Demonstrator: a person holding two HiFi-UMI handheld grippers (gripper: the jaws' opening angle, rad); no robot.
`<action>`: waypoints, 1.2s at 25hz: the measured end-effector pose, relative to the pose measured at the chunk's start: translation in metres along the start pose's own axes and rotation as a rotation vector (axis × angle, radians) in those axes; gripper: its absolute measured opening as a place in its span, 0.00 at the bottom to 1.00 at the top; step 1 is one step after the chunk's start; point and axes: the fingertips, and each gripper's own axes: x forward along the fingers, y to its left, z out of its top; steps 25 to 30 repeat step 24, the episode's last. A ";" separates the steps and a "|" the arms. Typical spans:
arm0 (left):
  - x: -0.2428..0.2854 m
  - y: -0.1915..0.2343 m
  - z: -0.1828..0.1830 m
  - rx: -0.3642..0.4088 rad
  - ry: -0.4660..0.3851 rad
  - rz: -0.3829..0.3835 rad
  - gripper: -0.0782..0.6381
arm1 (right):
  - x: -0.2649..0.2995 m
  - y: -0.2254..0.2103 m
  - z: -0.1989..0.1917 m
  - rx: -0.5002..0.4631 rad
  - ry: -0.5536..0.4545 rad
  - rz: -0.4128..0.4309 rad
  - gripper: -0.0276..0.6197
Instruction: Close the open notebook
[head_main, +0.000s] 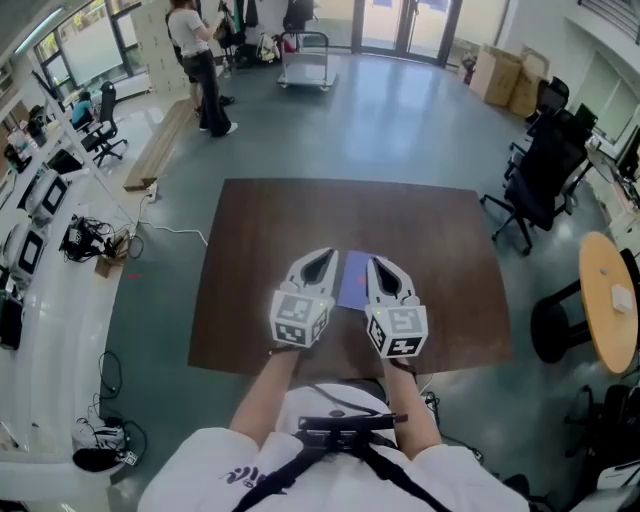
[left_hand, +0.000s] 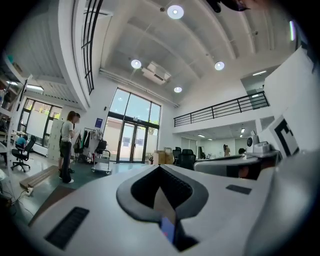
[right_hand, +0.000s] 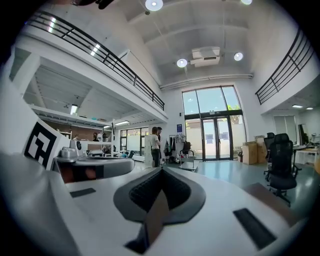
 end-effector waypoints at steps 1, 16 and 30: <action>-0.002 0.000 0.002 0.003 -0.004 -0.002 0.12 | 0.000 0.004 0.002 -0.003 -0.004 0.006 0.03; -0.018 -0.003 0.016 0.030 -0.033 0.005 0.12 | -0.008 0.019 0.011 -0.025 -0.033 -0.010 0.03; -0.014 -0.005 0.019 0.023 -0.033 0.012 0.12 | -0.012 0.007 0.014 -0.030 -0.033 -0.040 0.03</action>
